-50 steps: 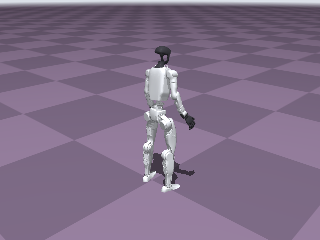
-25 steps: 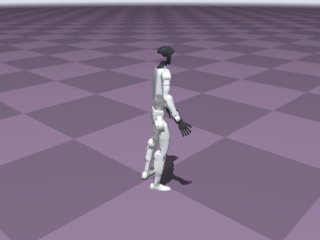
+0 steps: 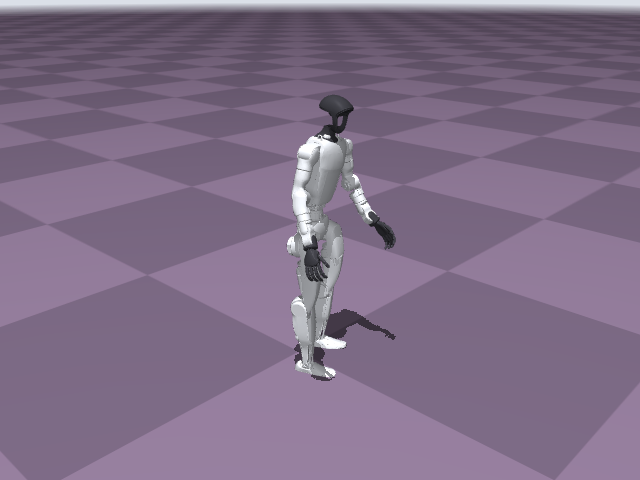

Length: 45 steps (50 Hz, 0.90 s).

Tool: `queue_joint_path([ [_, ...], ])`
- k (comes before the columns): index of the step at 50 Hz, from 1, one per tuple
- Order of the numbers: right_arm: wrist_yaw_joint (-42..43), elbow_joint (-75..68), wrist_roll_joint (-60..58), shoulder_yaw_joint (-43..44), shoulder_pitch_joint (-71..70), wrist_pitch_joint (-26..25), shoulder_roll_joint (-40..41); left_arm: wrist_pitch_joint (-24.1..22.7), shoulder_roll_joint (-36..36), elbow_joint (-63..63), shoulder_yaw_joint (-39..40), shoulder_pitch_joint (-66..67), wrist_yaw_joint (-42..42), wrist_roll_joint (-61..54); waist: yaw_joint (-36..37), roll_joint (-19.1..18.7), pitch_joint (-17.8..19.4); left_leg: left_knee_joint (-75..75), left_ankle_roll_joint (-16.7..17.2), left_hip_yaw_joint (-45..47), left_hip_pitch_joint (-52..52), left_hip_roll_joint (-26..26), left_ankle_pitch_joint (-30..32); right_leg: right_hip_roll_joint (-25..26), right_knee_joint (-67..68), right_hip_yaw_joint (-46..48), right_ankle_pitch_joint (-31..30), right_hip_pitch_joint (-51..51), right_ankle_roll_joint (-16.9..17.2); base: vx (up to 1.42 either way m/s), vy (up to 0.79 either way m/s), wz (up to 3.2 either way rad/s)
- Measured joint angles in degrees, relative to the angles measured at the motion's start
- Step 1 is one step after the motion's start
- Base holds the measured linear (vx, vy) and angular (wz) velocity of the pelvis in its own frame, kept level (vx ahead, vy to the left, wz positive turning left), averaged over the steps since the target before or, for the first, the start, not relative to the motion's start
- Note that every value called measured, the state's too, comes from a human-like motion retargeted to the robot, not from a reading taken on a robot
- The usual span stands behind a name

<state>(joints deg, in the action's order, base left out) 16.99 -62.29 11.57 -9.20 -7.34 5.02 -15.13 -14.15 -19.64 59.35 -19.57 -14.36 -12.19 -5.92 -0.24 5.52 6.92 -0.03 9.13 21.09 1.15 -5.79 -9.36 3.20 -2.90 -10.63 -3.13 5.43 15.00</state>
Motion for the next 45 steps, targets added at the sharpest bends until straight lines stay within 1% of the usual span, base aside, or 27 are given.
queue_joint_path([
  [2, 0.6, 0.0, 0.7, -0.8, -0.4, 0.1, 1.2, 0.6, -1.2, 2.4, -1.1, -1.3, 0.7, 1.4, 0.3, 0.4, -0.2, -1.4, 0.4, 3.8, 0.2, 0.4, 0.6, -2.4, 0.8, 7.0, 1.4, 1.8, 0.0, -0.17, 0.21, -1.63],
  [5, 1.7, -1.4, 1.8, -2.3, 0.0, 0.1, 2.3, 2.0, -2.0, 5.5, -2.0, -2.1, 0.9, 3.2, 1.4, 0.9, -1.2, -1.7, 0.5, 9.0, 0.0, 2.1, 0.1, -9.0, 3.8, 23.6, 3.6, 3.4, 0.0, -0.09, 0.27, -1.49],
  [6, 1.9, -2.1, 2.2, -2.8, 0.2, 0.0, 2.6, 2.5, -2.2, 6.0, -1.8, -2.0, 0.7, 3.3, 1.9, 0.8, -1.6, -1.5, 0.9, 10.4, 0.1, 2.0, -0.1, -10.5, 4.8, 28.3, 3.9, 3.3, -0.8, -0.02, 0.16, -1.3],
  [7, 2.1, -2.9, 2.5, -3.1, 0.5, -0.2, 2.9, 2.8, -2.2, 6.5, -1.5, -1.9, 0.5, 3.4, 2.4, 0.7, -2.1, -1.3, 1.3, 11.8, 0.1, 1.9, -0.3, -11.7, 5.8, 32.3, 4.0, 3.1, -1.5, 0.0, 0.05, -1.21],
  [9, 2.2, -4.8, 3.1, -3.5, 0.6, -0.6, 3.4, 3.4, -2.2, 6.9, -0.4, -1.6, 0.0, 2.8, 3.0, 0.5, -2.9, -0.5, 1.9, 13.9, -0.2, 1.5, -0.7, -13.1, 7.6, 35.3, 4.1, 3.1, -2.5, 0.01, 0.0, -1.0],
  [11, 2.0, -6.6, 3.6, -3.4, 0.8, -1.0, 3.8, 3.4, -2.0, 6.6, 1.0, -0.9, -0.5, 1.6, 3.2, 0.4, -3.7, 0.5, 2.2, 15.4, -0.5, 1.4, -1.3, -13.7, 8.6, 34.2, 4.3, 3.1, -2.2, 0.04, -0.04, -0.72],
  [13, 1.5, -7.7, 3.6, -2.9, 1.6, -1.3, 4.0, 3.1, -1.5, 5.8, 2.6, 0.3, -0.7, 0.4, 3.1, 0.5, -4.5, 1.6, 2.1, 16.4, -0.7, 1.4, -1.9, -14.0, 8.7, 32.2, 4.6, 2.9, -0.7, 0.06, -0.09, -0.5],
  [15, 0.9, -8.0, 3.4, -2.3, 2.4, -1.5, 4.1, 2.7, -1.1, 5.0, 4.1, 1.5, -0.7, -0.7, 3.3, 0.3, -5.4, 2.4, 2.1, 17.5, -1.2, 0.5, -1.9, -12.8, 7.8, 31.0, 4.4, 3.3, 0.0, 0.02, -0.23, -0.49],
  [20, -0.2, -7.2, 2.5, -0.3, 4.4, -1.5, 3.9, 2.2, 0.9, 5.0, 7.4, 3.1, -0.6, -2.5, 3.4, -0.6, -7.0, 3.0, 1.0, 18.6, -2.0, -1.5, -1.3, -10.0, 5.6, 30.6, 3.3, 3.6, 0.0, 0.02, -0.24, -0.24],
  [25, -0.5, -6.0, 2.0, 1.2, 5.2, -1.6, 2.8, 2.8, 3.7, 6.7, 10.4, 3.5, -2.1, -4.3, 3.2, -0.6, -6.6, 4.8, -1.3, 18.5, -1.3, -0.8, -2.4, -11.4, 5.8, 30.1, 4.5, 2.2, 0.0, 0.06, -0.07, 0.05],
  [27, -0.6, -5.6, 1.8, 1.5, 5.1, -1.8, 2.2, 3.1, 4.7, 7.1, 11.4, 3.6, -2.9, -4.9, 3.2, -0.2, -6.1, 6.4, -2.4, 17.6, -1.4, -0.2, -3.1, -12.6, 6.6, 29.9, 5.2, 1.7, 0.0, 0.06, -0.02, 0.07],
  [29, -0.7, -5.2, 1.6, 1.6, 4.9, -1.8, 1.7, 3.2, 5.4, 7.4, 12.1, 3.8, -3.5, -5.5, 3.4, 0.2, -5.6, 7.8, -2.6, 14.9, -2.1, 0.4, -4.0, -13.4, 7.5, 29.5, 5.9, 1.3, 0.0, 0.05, -0.04, -0.05],
  [32, -0.7, -4.5, 1.5, 1.5, 4.9, -1.3, 1.0, 3.0, 6.1, 7.7, 12.7, 4.5, -4.1, -6.0, 4.3, 0.2, -5.0, 7.2, -1.3, 7.4, -3.6, 1.8, -4.0, -13.3, 8.5, 28.6, 6.6, 0.8, 0.0, 0.06, -0.03, -0.24],
  [35, -0.6, -4.1, 1.4, 1.3, 4.9, -0.7, 0.4, 2.7, 6.4, 7.9, 13.0, 5.7, -4.3, -6.4, 5.1, -0.1, -4.8, 4.7, -0.8, 1.7, -3.8, 3.0, -1.5, -12.9, 8.9, 28.1, 7.0, -0.1, 0.0, 0.08, 0.02, -0.21],
  [40, -0.4, -3.6, 1.7, 1.4, 5.0, -0.4, 0.0, 3.2, 6.1, 8.6, 13.5, 7.4, -4.3, -6.7, 5.5, 0.3, -5.6, 3.2, -2.8, 2.0, -2.1, 3.8, -1.4, -13.5, 8.8, 28.1, 7.7, -1.2, 0.0, 0.08, 0.06, -0.07],
  [45, -0.2, -3.8, 2.6, 1.2, 4.5, -0.1, 0.9, 3.2, 5.2, 9.9, 13.6, 8.0, -3.8, -6.6, 5.8, 0.5, -6.6, 1.8, -1.7, 2.5, -1.2, 3.3, -1.7, -12.6, 8.2, 28.0, 7.6, -1.3, 0.0, 0.04, 0.01, -0.04],
])
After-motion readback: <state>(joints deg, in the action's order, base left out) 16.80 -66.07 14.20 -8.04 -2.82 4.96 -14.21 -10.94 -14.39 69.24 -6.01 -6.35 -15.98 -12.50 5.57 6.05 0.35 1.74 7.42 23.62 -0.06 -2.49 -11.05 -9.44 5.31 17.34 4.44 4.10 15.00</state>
